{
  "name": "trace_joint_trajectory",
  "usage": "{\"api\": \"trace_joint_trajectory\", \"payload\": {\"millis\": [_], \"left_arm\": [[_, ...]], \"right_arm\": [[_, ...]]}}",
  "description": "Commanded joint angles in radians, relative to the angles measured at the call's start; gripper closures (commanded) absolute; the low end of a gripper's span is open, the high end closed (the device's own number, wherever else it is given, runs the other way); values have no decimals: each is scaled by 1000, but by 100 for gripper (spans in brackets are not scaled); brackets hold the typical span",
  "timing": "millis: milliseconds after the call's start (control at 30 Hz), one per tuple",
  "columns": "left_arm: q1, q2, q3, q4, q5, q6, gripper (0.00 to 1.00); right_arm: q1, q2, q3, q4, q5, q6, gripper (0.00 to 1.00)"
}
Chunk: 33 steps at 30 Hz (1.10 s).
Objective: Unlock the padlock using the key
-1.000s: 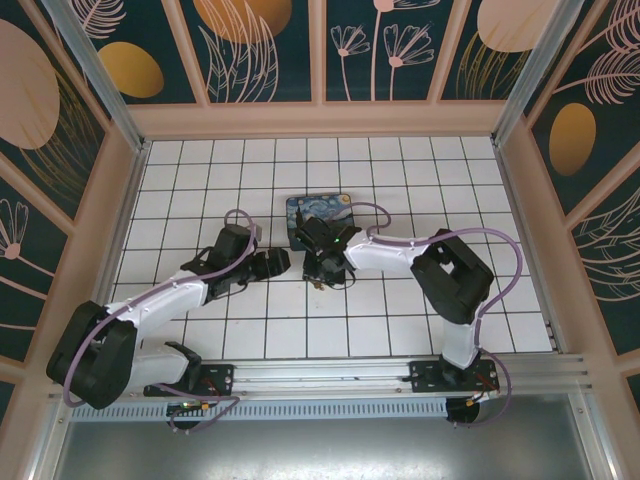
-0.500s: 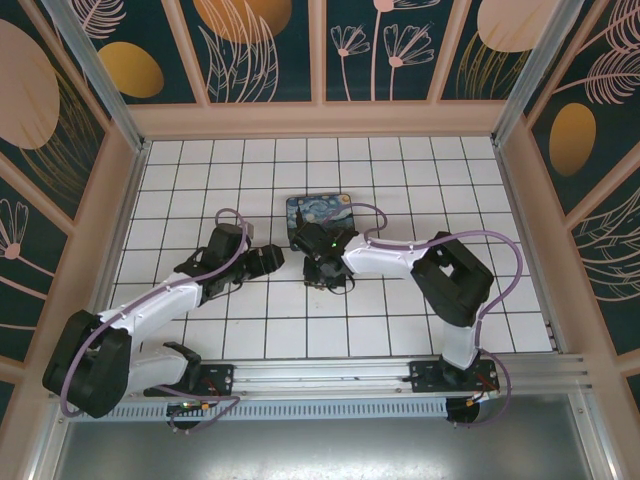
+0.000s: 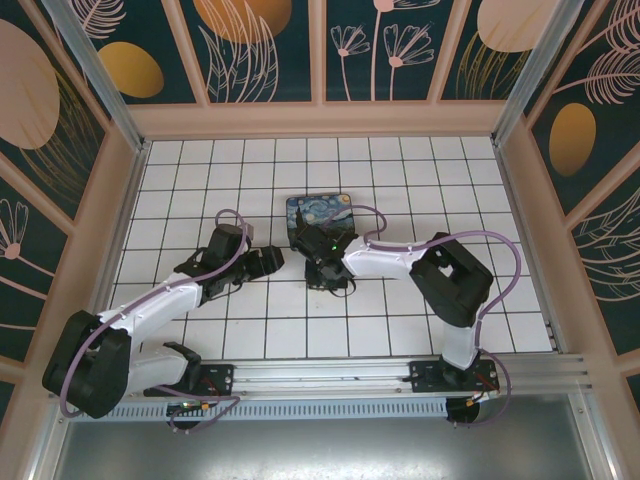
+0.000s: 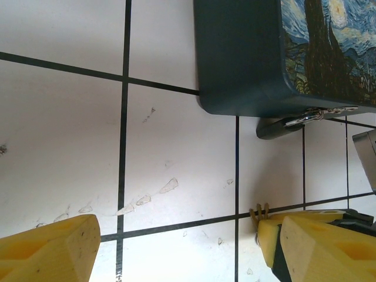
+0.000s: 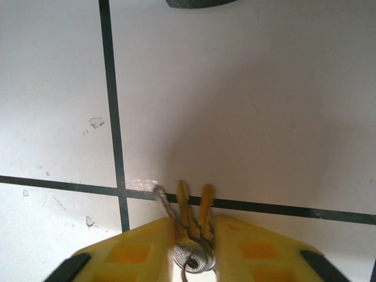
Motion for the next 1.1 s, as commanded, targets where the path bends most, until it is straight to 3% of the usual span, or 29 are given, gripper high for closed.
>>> {"api": "trace_joint_trajectory", "payload": {"millis": [0,300,500,700,867,1067], "left_arm": [[5,-15,25,-18,-15,6,19],[4,-10,21,-14,15,11,20],[-19,-4,-1,18,77,-33,21],[-20,-14,3,25,74,-44,20],[-19,-18,18,14,70,-43,20],[-19,-19,15,-1,59,-36,20]], "right_arm": [[16,11,-16,-1,12,9,83],[16,-53,-52,60,11,11,99],[15,-106,-75,86,12,1,100],[13,-157,-93,86,32,-23,96],[17,-139,-90,82,11,-41,72],[23,-87,-83,85,23,-51,66]]}}
